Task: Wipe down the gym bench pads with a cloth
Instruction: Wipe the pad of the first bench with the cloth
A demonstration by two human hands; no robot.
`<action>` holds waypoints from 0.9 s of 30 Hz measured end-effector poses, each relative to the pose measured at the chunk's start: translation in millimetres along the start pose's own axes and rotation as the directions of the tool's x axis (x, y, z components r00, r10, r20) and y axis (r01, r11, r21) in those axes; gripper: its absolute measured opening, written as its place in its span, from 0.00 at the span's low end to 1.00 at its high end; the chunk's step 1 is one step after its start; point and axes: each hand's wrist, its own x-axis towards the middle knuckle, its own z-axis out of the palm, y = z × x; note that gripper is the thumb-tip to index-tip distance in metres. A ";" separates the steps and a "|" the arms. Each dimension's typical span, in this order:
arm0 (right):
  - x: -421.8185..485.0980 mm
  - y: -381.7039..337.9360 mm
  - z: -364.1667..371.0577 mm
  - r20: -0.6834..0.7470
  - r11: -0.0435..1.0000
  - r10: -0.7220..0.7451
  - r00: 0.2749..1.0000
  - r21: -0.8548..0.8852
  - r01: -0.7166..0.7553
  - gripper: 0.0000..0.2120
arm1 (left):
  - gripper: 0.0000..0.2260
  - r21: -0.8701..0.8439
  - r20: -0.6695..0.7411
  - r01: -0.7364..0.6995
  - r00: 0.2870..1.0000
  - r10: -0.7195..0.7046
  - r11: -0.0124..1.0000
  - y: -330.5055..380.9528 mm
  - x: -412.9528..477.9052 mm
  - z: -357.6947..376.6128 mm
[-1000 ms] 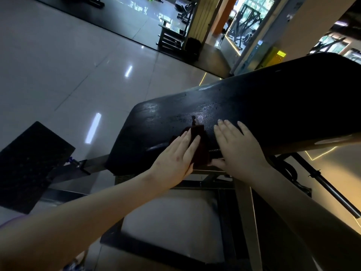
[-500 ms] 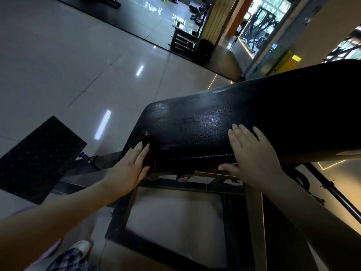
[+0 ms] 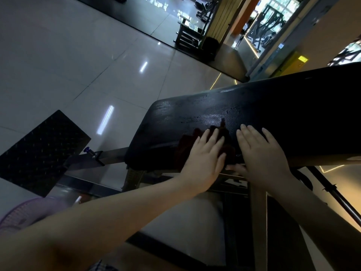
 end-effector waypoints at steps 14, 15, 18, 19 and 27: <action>17.3 -45.9 -12.8 0.149 0.999 -0.001 0.989 -0.050 0.009 0.53 | 0.30 0.370 0.192 -0.174 0.975 0.108 0.913 -99.6 -51.6 -38.7; 20.7 -52.6 -12.5 0.184 0.999 -0.026 0.983 -0.033 0.033 0.53 | 0.32 0.380 0.187 -0.145 0.979 0.078 0.914 -109.3 -58.1 -43.3; 30.3 -71.6 -11.0 0.230 0.997 -0.075 0.970 0.023 0.072 0.49 | 0.37 0.398 0.178 -0.064 0.984 -0.009 0.915 -135.8 -76.2 -54.3; 32.7 -77.7 -10.9 0.220 0.996 -0.087 0.972 0.052 0.078 0.48 | 0.37 0.399 0.179 -0.040 0.983 -0.035 0.916 -142.2 -80.8 -56.5; 42.7 -120.6 -2.8 0.228 0.984 -0.142 0.963 0.141 0.111 0.42 | 0.29 0.335 0.189 0.109 0.965 -0.180 0.936 -157.8 -96.4 -56.1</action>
